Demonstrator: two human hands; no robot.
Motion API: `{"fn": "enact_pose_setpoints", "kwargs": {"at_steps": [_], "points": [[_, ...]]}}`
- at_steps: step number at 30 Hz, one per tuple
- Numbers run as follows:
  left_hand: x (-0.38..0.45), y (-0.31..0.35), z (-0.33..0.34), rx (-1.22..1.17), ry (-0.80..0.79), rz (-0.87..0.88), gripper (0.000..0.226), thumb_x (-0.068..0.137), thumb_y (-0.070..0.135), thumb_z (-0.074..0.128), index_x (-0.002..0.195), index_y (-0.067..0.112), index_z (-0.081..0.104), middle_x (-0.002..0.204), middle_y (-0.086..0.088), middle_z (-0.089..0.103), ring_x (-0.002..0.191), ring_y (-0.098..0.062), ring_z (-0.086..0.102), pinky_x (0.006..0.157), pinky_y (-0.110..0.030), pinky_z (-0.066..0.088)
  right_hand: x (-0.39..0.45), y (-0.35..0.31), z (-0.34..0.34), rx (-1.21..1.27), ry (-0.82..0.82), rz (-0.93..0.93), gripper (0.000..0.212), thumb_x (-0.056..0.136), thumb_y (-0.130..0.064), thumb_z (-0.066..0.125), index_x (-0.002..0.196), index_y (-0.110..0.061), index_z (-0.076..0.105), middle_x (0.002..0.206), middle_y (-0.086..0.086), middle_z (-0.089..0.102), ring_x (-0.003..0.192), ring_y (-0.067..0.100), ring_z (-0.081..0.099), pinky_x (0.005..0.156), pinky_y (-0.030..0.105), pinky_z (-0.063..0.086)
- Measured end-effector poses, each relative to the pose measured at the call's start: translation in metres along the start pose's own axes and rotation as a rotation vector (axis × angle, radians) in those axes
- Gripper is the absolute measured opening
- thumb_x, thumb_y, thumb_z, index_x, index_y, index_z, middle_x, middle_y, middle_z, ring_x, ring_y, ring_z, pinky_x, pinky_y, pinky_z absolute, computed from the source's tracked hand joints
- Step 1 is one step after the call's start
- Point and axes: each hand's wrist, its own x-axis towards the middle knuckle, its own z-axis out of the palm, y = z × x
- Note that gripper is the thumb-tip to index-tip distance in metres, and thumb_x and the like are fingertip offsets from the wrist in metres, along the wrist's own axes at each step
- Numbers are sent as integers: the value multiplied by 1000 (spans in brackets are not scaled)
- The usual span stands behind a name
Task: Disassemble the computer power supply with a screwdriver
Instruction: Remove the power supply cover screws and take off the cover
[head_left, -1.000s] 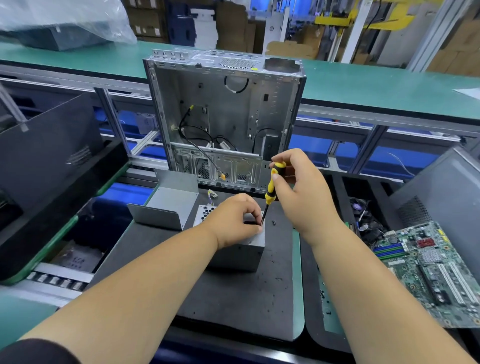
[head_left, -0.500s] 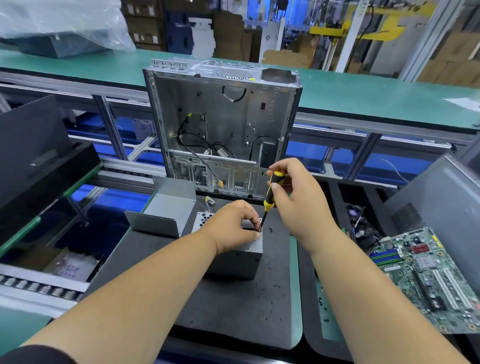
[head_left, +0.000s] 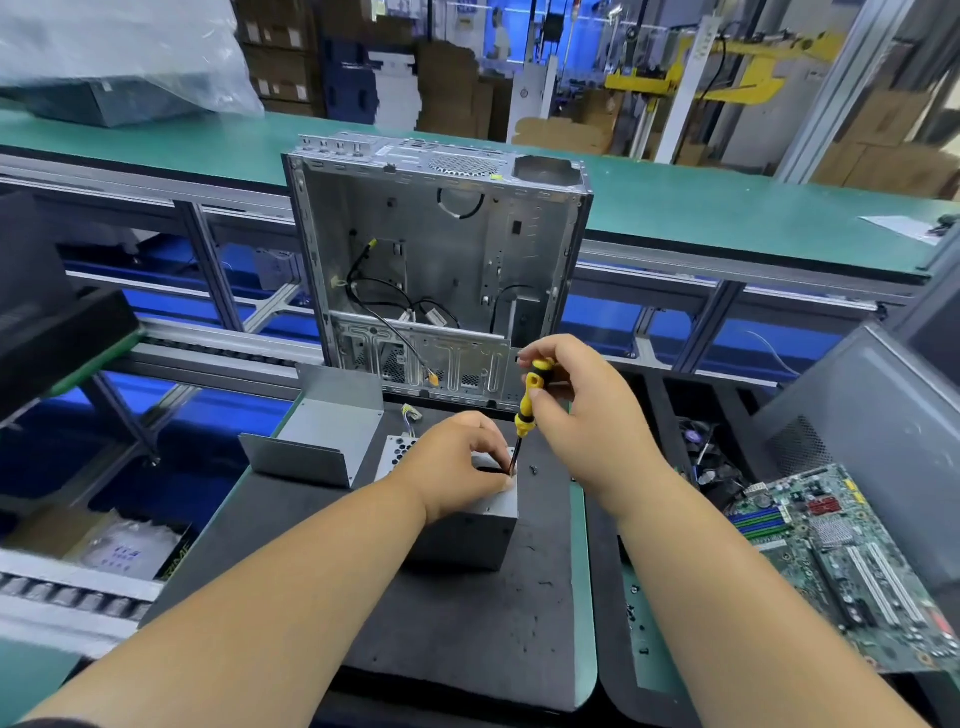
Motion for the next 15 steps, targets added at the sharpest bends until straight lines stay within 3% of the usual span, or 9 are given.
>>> {"fn": "enact_pose_setpoints", "kwargs": {"at_steps": [4, 12, 15], "points": [[0, 0, 3, 9, 12, -14, 12, 74, 20, 81, 72, 28, 72, 97, 14, 60, 97, -2, 59, 98, -34, 48, -1, 0, 5, -9, 78, -28, 25, 86, -23, 74, 103, -34, 60, 100, -13, 51, 87, 6, 57, 82, 31, 53], [-1, -1, 5, 101, -21, 59, 15, 77, 21, 77, 73, 27, 65, 95, 13, 57, 98, -10, 56, 92, -38, 51, 0, -1, 8, 6, 102, 59, 27, 92, -14, 64, 110, -32, 54, 100, -16, 62, 94, 7, 60, 85, 39, 55], [-2, -1, 3, 102, -30, 70, 15, 74, 18, 78, 75, 27, 65, 96, 11, 58, 98, -10, 57, 91, -40, 50, 0, -2, 9, 15, 104, 31, 22, 90, -18, 68, 106, -28, 56, 100, -15, 58, 92, 5, 58, 82, 32, 54]]}}
